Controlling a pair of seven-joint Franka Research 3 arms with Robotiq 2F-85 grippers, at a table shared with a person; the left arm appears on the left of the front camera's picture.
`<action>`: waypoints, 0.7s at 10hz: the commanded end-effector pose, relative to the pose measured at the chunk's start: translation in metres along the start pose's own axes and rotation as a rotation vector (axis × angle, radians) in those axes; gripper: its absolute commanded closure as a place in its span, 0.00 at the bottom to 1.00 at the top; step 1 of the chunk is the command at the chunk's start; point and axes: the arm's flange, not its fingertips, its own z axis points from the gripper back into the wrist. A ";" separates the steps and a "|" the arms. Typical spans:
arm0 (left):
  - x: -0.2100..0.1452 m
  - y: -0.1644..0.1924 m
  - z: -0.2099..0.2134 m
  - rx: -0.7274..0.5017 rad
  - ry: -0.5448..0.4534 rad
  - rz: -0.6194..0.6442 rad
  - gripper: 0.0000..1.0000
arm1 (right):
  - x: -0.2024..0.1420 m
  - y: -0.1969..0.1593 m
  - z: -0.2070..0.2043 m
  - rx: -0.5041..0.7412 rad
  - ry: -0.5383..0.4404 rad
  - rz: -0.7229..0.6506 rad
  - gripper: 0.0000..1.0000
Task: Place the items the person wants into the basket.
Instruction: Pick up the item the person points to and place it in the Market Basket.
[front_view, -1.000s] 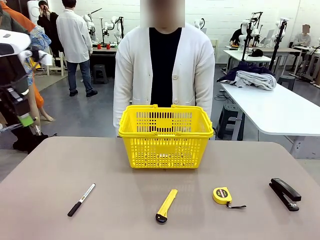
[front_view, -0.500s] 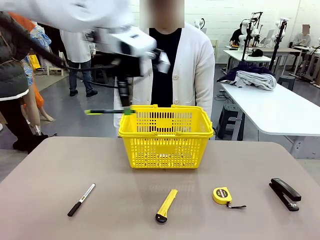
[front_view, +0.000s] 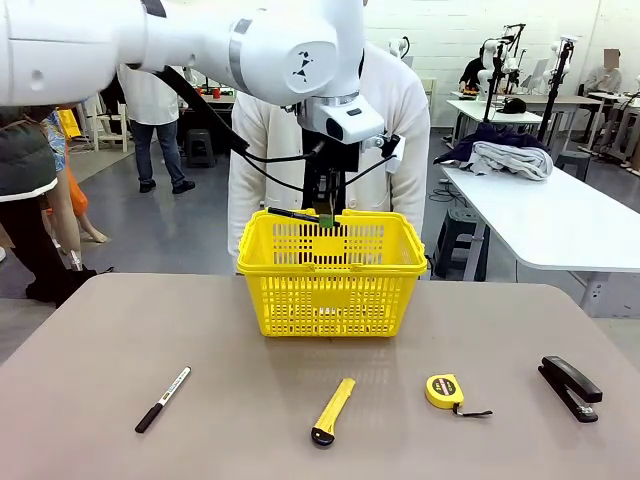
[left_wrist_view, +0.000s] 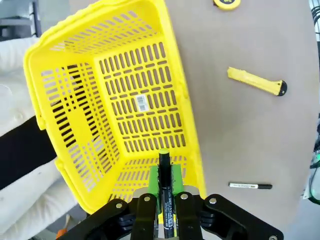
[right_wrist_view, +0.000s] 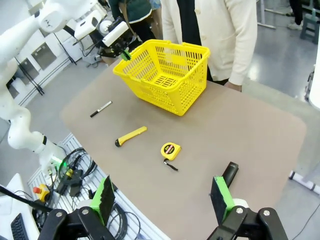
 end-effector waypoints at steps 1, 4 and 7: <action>0.000 0.038 0.000 -0.075 -0.032 0.000 0.89 | 0.001 0.000 -0.002 0.022 -0.016 0.012 0.00; -0.008 0.067 -0.004 -0.111 -0.039 0.055 0.89 | 0.001 0.000 -0.002 0.022 -0.016 0.012 0.00; -0.014 0.042 -0.020 -0.071 -0.024 0.046 0.89 | 0.001 0.000 -0.002 0.022 -0.016 0.012 0.00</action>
